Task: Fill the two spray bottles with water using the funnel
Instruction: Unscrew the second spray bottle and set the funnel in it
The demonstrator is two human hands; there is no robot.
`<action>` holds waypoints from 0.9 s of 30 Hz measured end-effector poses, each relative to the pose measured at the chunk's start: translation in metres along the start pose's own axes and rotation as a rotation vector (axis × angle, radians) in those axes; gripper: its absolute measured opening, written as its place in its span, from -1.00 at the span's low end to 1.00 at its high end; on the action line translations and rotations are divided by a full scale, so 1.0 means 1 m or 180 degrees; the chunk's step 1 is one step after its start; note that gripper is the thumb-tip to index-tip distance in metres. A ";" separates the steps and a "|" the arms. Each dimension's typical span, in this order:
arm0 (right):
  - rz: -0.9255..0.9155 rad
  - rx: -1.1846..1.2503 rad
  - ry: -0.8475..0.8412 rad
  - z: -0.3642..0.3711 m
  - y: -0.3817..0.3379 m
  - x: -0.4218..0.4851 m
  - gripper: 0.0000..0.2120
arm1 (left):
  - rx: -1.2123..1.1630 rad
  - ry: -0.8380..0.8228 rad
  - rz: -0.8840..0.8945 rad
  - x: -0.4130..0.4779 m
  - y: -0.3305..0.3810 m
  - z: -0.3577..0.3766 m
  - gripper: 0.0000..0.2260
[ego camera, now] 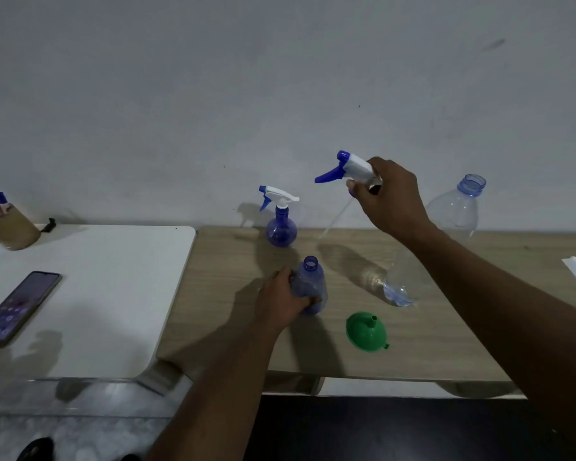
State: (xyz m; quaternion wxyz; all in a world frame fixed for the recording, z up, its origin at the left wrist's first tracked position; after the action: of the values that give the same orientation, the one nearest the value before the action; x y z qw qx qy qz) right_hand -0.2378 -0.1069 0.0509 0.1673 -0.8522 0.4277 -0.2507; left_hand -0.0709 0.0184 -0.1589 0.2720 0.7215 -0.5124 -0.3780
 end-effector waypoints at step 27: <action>0.1335 -0.0941 -0.2243 0.133 0.110 -0.090 -0.54 | 0.0059 0.0019 0.0227 0.000 -0.015 0.001 -0.47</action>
State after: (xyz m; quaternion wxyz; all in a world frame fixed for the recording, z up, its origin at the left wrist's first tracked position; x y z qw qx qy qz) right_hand -0.2785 -0.0875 -0.1383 0.2265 -0.7952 0.5396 0.1587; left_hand -0.0639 0.0234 -0.1708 0.2801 0.7064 -0.5404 -0.3612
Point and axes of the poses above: each hand's wrist, its own x-axis towards the middle knuckle, its own z-axis out of the palm, y = z × x, the point moved 3 cm from there along x, towards the middle knuckle, and after that the axes turned 15 degrees about -y, right-handed, at the moved point
